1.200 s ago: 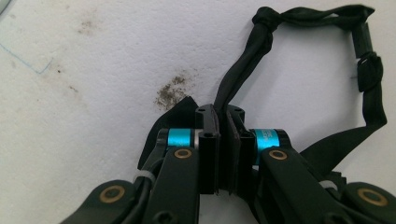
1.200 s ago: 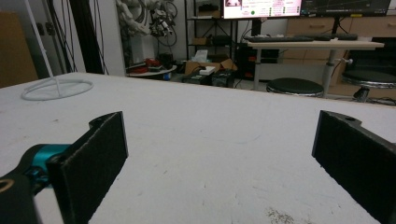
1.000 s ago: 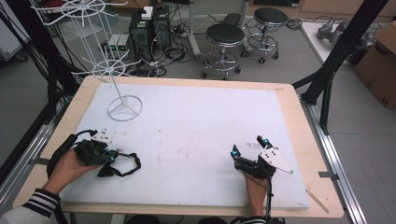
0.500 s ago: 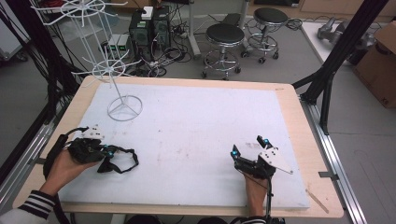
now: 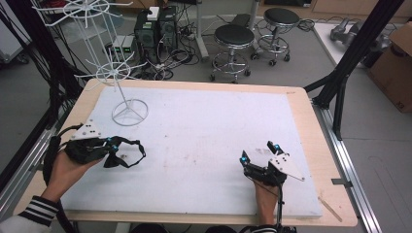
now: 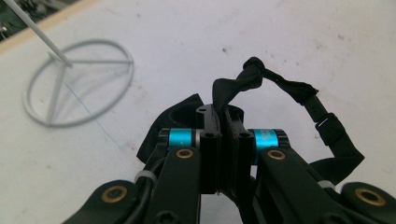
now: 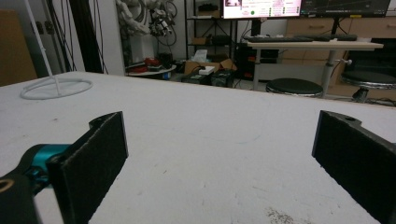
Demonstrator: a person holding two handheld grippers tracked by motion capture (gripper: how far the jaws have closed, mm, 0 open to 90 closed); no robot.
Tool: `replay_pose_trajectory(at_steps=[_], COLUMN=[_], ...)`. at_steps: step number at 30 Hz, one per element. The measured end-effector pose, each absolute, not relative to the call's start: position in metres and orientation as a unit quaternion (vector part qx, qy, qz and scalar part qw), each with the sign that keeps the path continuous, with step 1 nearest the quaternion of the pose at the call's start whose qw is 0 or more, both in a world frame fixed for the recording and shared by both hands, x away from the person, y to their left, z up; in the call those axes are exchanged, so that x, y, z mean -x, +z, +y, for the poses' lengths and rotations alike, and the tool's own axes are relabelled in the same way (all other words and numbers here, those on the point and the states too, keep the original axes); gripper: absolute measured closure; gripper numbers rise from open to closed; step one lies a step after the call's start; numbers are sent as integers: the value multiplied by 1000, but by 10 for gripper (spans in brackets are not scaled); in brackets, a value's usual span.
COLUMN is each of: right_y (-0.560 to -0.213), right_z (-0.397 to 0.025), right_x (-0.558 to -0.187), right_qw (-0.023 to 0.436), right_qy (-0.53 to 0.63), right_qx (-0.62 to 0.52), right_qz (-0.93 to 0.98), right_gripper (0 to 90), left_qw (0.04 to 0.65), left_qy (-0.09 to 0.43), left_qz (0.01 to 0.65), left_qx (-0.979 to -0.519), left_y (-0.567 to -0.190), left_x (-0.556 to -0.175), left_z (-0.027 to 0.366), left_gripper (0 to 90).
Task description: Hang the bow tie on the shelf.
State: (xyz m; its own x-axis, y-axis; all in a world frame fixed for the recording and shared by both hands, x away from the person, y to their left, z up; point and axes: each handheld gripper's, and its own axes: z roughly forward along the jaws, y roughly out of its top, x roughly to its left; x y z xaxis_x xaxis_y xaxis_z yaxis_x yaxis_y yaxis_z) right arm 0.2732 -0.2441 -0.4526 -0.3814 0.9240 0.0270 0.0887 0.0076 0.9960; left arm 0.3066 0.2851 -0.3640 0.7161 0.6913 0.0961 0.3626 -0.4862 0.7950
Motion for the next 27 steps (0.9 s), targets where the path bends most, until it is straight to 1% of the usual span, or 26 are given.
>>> replay_pose_trajectory(at_steps=[12,16,27], right_y=[-453,-453,-453], right_z=[-244,-244,-244], right_x=[-273,-273,-273], right_qw=[368,368,370], right_qy=[567,567,566], right_qx=[-416,-417,-416], right_qz=[608,608,608], right_gripper=[24,24,24], left_qw=[447,456,482], left_qy=[256,263,294], left_qz=[325,333,355], left_qx=[-793,-782,-745], left_y=[-330,-320,-303], left_x=[-309,-310,-315], left_z=[287,289,288], left_gripper=[853,853,854])
